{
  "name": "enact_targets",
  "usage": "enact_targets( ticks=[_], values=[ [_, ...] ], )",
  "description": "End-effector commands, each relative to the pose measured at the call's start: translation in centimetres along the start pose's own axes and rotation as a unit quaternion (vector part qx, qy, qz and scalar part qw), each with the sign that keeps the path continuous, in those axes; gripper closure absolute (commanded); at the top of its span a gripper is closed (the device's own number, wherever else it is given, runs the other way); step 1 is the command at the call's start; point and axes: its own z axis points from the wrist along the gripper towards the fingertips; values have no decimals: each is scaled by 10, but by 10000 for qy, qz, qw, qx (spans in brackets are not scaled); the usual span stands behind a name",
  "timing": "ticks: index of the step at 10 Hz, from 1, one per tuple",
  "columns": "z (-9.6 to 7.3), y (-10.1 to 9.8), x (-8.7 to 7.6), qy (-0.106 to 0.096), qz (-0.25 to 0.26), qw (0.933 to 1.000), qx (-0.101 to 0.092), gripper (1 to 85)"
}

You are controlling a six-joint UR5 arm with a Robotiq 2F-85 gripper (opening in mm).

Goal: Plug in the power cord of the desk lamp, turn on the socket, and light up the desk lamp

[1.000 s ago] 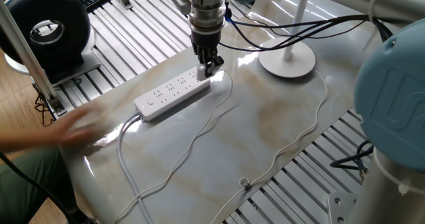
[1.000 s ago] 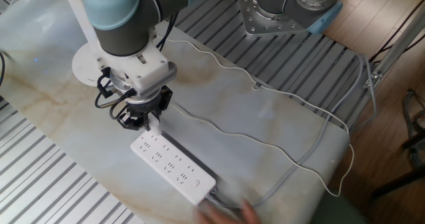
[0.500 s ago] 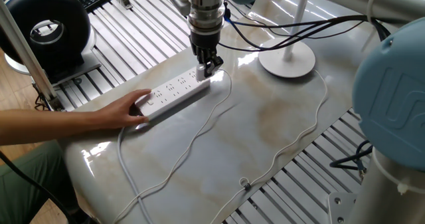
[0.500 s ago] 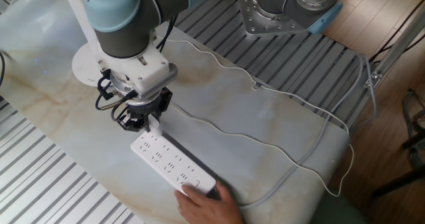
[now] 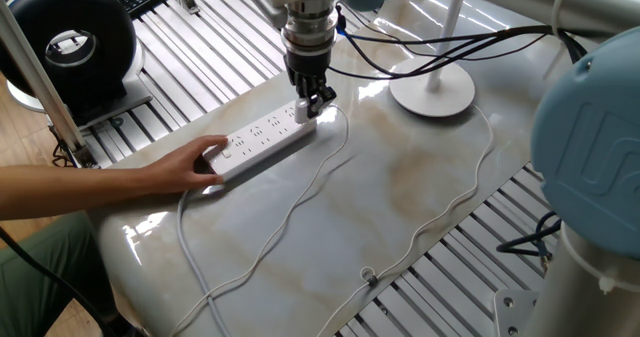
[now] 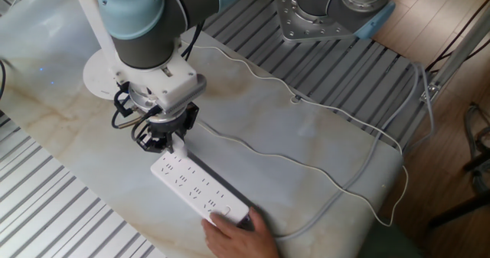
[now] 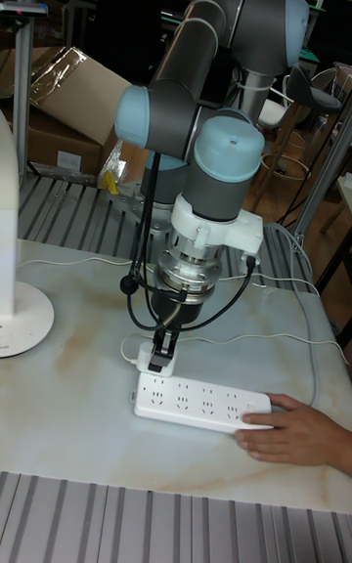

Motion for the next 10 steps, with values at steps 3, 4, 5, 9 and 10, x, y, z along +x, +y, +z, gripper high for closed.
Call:
enact_targets(
  ticks=[3,4,5,9,10],
  values=[
    [-5,3,-1,-12,6,10000,-32,847],
    [-11,3,1,37,-18,10000,-57,847],
    [-13,3,0,40,-2,10000,-80,847],
    [-5,-5,-9,-73,22,10000,-40,847],
    [-5,-6,-9,-75,-9,10000,-24,847]
  ],
)
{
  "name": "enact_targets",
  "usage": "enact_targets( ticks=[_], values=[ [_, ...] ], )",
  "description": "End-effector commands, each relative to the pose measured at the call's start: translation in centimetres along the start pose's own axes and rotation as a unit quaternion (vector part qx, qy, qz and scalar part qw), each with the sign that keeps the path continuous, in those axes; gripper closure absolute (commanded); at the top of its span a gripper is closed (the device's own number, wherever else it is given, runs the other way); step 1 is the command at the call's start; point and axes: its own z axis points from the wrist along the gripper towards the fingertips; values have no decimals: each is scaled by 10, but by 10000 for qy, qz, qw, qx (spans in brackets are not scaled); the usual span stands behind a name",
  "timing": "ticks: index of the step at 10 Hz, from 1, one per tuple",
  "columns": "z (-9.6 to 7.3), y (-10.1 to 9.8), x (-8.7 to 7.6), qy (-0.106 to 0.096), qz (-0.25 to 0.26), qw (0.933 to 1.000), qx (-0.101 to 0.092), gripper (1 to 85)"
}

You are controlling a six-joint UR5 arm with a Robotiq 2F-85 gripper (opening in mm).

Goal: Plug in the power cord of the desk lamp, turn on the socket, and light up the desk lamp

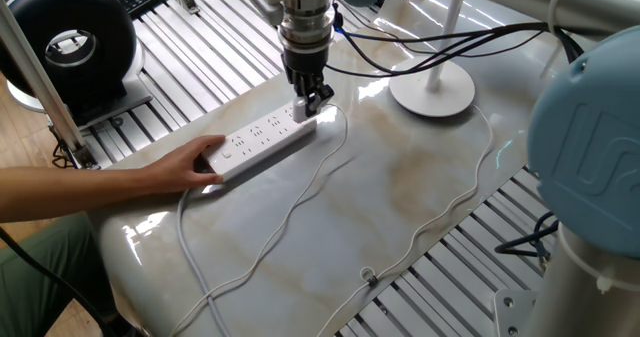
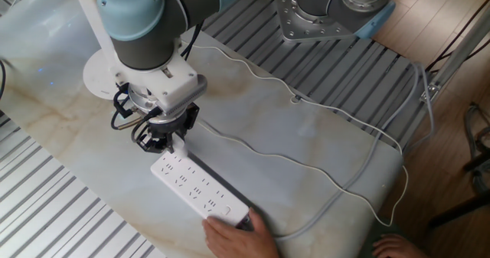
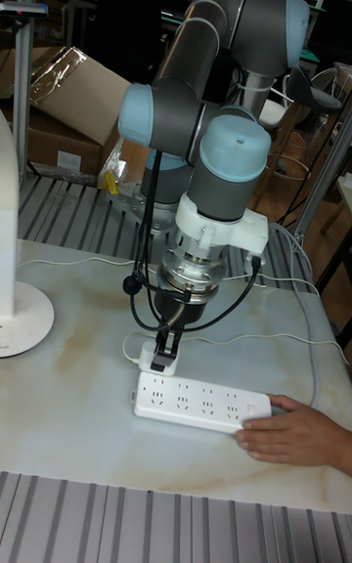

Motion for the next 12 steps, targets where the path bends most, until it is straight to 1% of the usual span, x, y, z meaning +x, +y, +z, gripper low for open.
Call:
enact_targets(
  ticks=[1,8,12],
  values=[
    [0,-4,-4,-84,-7,10000,19,847],
    [1,-7,0,-17,-85,10000,50,847],
    [2,-7,-1,-25,-108,9999,57,847]
  ],
)
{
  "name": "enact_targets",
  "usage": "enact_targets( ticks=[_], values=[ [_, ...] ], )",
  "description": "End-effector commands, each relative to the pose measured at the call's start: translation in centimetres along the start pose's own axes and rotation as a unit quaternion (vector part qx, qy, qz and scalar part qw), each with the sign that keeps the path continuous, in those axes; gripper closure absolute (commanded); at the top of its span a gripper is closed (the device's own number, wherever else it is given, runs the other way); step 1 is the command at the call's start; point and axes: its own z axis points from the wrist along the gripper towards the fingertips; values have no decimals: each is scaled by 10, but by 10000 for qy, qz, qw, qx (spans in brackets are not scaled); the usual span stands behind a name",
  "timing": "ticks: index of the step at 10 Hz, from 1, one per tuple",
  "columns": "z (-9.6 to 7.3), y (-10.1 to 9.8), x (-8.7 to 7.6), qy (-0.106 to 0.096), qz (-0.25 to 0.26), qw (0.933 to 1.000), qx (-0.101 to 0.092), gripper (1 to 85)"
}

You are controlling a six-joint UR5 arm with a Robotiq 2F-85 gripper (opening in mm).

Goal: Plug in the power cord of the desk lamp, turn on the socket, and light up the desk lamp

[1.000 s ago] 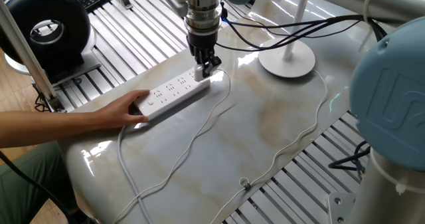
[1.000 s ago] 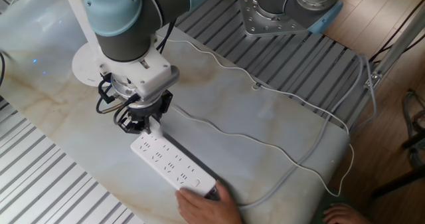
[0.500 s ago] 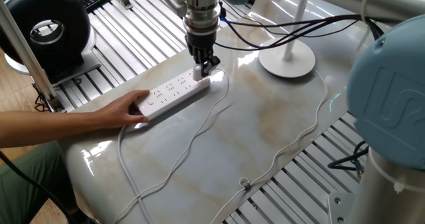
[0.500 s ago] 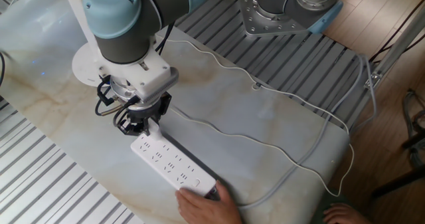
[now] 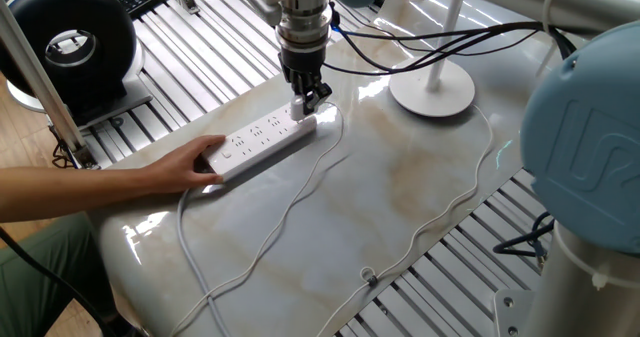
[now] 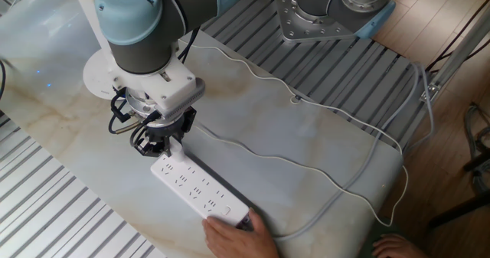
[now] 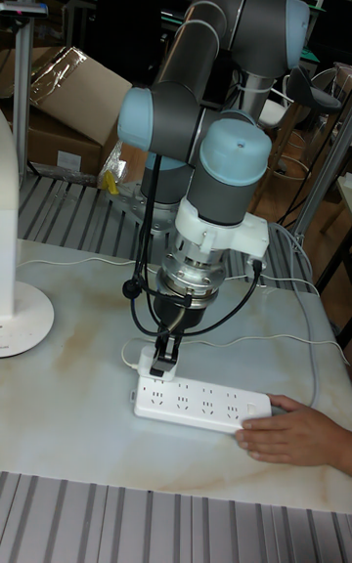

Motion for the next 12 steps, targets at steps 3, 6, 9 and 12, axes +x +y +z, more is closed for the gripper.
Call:
enact_targets(
  ticks=[3,6,9,12],
  values=[
    [1,0,-4,-82,4,10000,17,847],
    [3,0,-2,-90,-26,10000,32,847],
    [3,0,-1,-83,-34,10000,33,847],
    [8,0,-2,-77,-11,10000,49,847]
  ],
)
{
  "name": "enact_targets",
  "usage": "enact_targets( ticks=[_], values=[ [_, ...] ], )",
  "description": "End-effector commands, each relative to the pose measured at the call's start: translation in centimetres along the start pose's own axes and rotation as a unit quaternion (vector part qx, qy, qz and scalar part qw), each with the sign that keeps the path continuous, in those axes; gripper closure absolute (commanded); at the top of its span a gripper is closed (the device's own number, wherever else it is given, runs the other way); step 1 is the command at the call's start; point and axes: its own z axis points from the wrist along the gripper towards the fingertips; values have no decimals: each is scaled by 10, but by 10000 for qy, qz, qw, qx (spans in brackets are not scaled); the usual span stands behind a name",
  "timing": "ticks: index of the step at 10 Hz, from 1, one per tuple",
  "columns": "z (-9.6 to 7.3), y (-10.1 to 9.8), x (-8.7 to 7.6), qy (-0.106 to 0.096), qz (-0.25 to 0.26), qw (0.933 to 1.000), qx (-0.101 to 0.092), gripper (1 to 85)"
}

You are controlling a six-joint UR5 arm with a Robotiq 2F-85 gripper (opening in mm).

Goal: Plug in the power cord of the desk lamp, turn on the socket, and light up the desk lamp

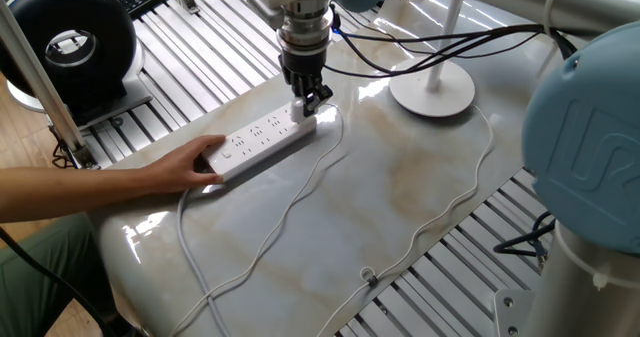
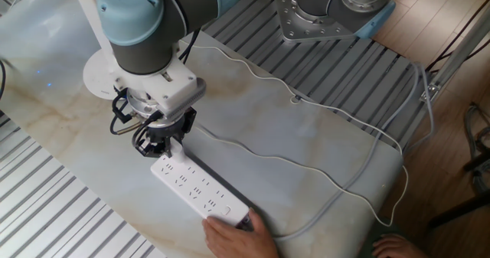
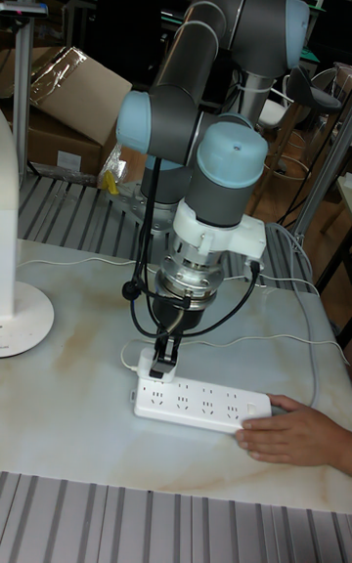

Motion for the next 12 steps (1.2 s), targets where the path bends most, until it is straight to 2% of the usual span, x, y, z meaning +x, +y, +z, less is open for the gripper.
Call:
enact_targets(
  ticks=[1,6,10,11,12],
  values=[
    [6,-1,-2,-52,45,10000,30,847],
    [14,-2,-4,-78,76,9999,51,847],
    [11,-2,-1,-32,159,9999,39,847],
    [7,-2,14,281,348,9989,115,847],
    [1,-3,32,677,184,9975,113,613]
  ],
)
